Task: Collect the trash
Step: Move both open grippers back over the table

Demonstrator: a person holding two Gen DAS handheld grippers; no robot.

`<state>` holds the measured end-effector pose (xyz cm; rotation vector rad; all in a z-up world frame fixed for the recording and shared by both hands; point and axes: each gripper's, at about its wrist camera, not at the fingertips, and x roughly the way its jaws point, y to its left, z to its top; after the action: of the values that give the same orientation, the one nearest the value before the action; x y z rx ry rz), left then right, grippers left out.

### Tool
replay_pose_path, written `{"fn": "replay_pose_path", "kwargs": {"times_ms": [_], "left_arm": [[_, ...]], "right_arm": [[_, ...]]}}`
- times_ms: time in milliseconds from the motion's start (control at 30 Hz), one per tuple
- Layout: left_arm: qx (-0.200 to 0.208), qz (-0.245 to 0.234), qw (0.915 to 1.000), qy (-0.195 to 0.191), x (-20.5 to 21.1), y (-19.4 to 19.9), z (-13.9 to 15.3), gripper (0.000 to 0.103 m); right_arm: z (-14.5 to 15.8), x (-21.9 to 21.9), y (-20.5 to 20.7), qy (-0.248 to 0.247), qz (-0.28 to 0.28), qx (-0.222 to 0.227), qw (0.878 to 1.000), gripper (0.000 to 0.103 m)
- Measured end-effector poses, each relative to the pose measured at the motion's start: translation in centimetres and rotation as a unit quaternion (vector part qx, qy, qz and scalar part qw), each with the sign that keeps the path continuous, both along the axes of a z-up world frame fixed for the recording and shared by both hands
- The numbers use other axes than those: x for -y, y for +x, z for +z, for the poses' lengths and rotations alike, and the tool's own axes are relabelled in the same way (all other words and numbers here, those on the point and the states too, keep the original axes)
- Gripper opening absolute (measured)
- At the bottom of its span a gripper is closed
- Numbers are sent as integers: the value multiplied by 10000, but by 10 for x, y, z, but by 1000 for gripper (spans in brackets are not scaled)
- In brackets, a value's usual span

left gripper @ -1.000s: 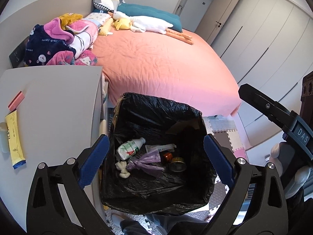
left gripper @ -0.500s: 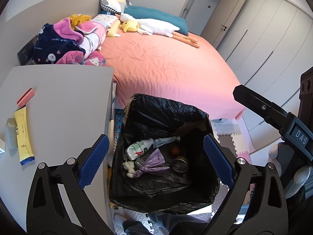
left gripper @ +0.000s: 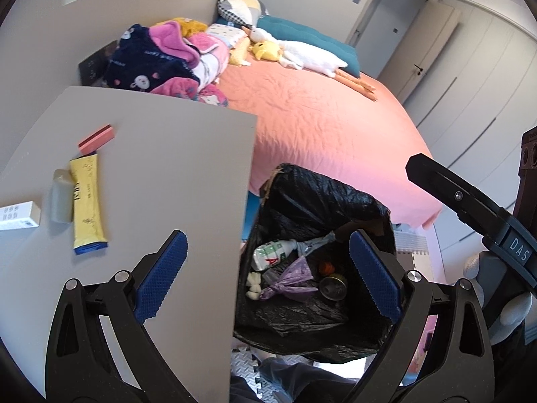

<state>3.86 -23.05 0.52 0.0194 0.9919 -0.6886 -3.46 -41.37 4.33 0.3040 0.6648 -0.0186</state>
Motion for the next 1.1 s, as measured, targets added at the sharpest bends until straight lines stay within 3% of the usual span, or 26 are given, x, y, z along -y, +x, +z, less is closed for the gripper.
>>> {"fn": "replay_pose_path", "kwargs": {"times_ms": [467, 1100], "left_arm": [[22, 764, 9971, 29, -58, 15, -1, 94], [-140, 1713, 9851, 94, -137, 27, -15, 94]], "right_arm": [[-4, -52, 39, 19, 749, -49, 9972, 82], [-20, -125, 87, -7, 1634, -256, 9862, 82]]}}
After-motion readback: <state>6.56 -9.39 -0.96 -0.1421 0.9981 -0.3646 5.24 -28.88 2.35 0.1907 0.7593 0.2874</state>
